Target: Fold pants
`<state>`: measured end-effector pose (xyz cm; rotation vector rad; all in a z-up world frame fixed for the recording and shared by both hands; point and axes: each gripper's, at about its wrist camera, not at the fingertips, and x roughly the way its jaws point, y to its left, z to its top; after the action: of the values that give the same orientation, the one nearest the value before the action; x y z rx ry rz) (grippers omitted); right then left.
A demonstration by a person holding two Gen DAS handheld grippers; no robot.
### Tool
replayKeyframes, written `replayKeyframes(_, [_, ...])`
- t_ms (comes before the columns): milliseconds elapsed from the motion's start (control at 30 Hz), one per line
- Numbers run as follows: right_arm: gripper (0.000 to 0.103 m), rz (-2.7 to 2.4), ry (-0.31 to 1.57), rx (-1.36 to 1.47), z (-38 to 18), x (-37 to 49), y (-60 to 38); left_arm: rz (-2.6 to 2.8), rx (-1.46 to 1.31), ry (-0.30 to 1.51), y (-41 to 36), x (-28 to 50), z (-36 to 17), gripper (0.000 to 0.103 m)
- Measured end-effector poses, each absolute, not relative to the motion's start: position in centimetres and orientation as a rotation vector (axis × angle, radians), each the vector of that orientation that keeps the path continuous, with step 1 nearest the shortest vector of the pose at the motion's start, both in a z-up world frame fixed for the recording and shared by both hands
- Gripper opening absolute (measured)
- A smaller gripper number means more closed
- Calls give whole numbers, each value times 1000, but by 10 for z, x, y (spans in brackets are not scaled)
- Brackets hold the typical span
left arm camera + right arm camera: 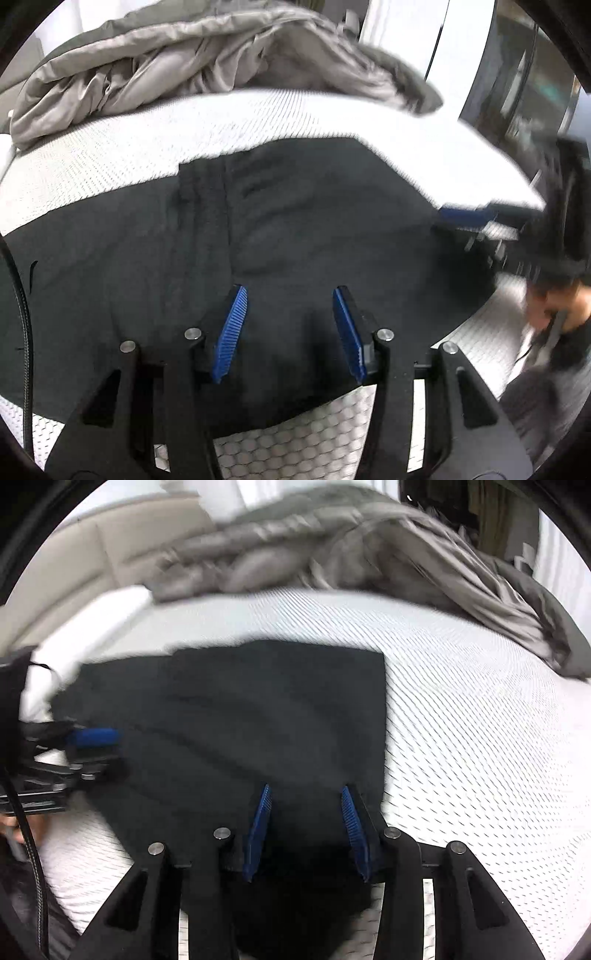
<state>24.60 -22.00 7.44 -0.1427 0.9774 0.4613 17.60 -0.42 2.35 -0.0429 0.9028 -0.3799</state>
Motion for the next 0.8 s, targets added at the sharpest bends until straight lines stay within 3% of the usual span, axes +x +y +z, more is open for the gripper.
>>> replayKeyframes(200, [41,536,1053,-303,41,244,-171,-383,96,982,-26,184,1,46])
replayKeyframes(533, [42,440,1064,-335,53,224,-265,-398,17,969,2,168,19,46])
replayKeyframes(700, [42,501,994,-317,71,223,-229,-440,-35,865,-19,168,39,46])
replayKeyframes(800, [42,562,989,-311,67,222,-208,-470,10,911,-40,174,25,46])
